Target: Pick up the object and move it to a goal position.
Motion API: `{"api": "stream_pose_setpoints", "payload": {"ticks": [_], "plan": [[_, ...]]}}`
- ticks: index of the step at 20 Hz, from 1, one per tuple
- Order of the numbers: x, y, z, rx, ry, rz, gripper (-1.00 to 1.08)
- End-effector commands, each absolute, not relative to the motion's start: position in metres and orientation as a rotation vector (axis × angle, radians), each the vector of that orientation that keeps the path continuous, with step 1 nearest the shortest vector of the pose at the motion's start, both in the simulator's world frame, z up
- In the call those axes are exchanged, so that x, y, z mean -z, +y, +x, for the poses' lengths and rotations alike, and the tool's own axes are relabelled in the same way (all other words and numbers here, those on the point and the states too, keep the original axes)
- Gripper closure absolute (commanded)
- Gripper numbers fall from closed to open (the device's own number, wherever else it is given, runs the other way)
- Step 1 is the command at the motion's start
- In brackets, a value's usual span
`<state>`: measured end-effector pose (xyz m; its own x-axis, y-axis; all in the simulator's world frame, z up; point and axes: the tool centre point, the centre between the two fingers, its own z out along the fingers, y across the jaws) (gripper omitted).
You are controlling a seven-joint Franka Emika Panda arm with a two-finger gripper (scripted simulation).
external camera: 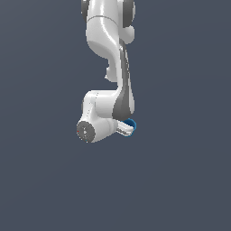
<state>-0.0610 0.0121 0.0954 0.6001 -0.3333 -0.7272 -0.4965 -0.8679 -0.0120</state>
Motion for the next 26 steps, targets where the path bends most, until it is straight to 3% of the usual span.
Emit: {"api": "stream_pose_setpoints", "payload": {"ticks": [1, 26], "plan": [[-0.096, 0.012, -0.061, -1.124, 0.688, -2.613, -0.20], [-0.082, 0.031, -0.071, -1.168, 0.701, -2.579, -0.20]]}}
